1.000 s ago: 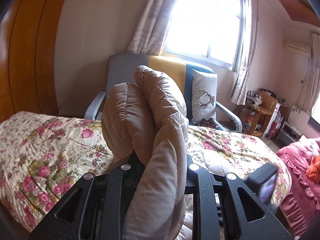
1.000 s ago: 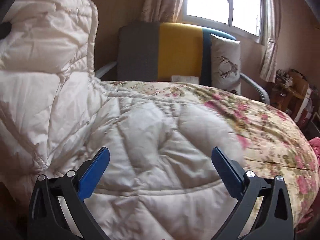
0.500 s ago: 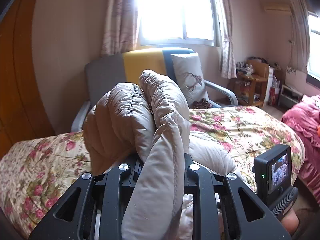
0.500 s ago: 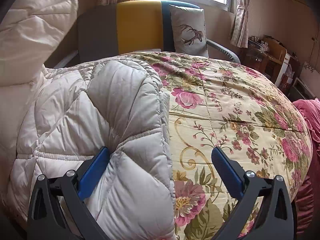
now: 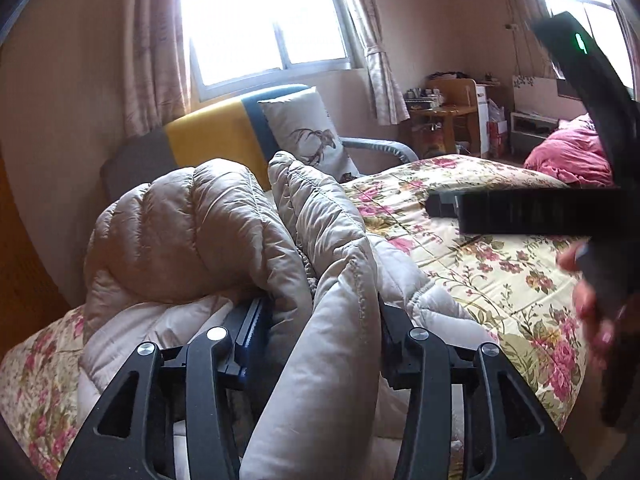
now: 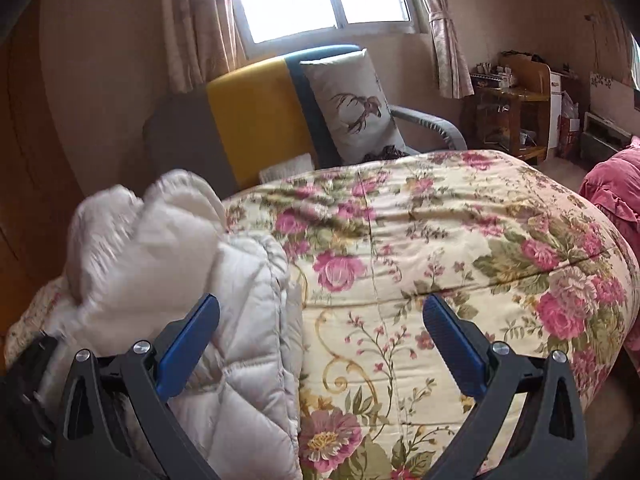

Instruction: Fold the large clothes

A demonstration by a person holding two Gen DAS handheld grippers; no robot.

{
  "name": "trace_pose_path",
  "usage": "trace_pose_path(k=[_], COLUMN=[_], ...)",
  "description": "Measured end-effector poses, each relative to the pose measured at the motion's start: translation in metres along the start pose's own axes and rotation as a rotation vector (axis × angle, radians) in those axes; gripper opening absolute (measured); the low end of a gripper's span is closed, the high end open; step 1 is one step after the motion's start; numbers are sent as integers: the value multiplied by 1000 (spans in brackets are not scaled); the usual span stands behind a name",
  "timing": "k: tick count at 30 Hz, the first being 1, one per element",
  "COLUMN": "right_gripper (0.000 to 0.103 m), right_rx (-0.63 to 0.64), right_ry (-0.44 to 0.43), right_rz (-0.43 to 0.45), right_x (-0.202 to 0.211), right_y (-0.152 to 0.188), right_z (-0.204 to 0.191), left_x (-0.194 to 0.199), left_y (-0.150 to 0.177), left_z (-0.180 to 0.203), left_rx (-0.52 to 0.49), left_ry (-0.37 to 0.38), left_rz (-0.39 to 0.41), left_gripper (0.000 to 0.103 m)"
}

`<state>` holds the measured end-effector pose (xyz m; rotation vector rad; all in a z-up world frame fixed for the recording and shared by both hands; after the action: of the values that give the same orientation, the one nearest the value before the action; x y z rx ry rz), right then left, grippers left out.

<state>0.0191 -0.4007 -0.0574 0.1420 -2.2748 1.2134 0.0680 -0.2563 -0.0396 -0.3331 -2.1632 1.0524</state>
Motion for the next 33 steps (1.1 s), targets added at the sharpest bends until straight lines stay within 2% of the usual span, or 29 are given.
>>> trace_pose_path(k=[2, 4, 7, 9, 10, 13, 15, 19, 21, 22, 23, 25, 28, 30, 31, 33], right_gripper=[101, 101, 101, 101, 101, 101, 101, 101, 101, 101, 101, 101, 101, 101, 101, 101], right_rx=[16, 82, 181, 248, 281, 332, 297, 182, 127, 104, 87, 53, 6, -34, -63, -145], right_ry=[-87, -153, -205, -235, -228, -97, -105, -108, -114, -122, -130, -147, -188, -231, -242, -239], right_rz=[-15, -81, -162, -229, -260, -302, -341, -342, -331, -322, -316, -307, -277, -221, -186, -119], right_x=[8, 4, -9, -24, -34, -68, -85, -95, -95, -94, -93, -89, -72, -51, -40, -21], right_y=[-18, -28, -31, -27, -25, -14, -7, 5, 7, 9, 9, 10, 5, -3, -7, -13], right_z=[-13, -37, -73, -96, -105, -109, -98, -66, -52, -47, -43, -39, -38, -35, -30, -13], left_x=[-3, -4, -3, -2, -1, 6, 18, 64, 87, 95, 99, 99, 70, 48, 36, 23], left_y=[2, 3, 5, 6, 7, 9, 10, 13, 16, 18, 21, 30, 61, 89, 108, 136], left_z=[10, 18, 24, 26, 28, 27, 19, -23, -55, -73, -91, -126, -191, -223, -242, -261], left_rx=[-39, -63, -93, -111, -119, -134, -116, 61, 174, 214, 247, 306, 487, 634, 743, 883], left_ry=[1, 0, -4, 10, 12, 50, 108, 310, 353, 332, 285, 165, 17, -27, -25, 10], left_rz=[3, 7, 12, 24, 27, 38, 57, 125, 181, 206, 219, 221, 136, 81, 61, 38], left_gripper=[45, 45, 45, 53, 53, 58, 58, 58, 60, 64, 72, 74, 74, 74, 74, 74])
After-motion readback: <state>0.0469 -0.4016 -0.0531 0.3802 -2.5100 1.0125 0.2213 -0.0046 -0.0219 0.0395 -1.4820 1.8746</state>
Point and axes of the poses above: each gripper's, at about its wrist camera, not at the fingertips, and x roughly against the way its jaws point, z to its right, y to its underside, the point moved 2 cm from there along -x, roughly the way its jaws point, and after that the axes turned 12 degrees about -x, right-handed, at the moved point
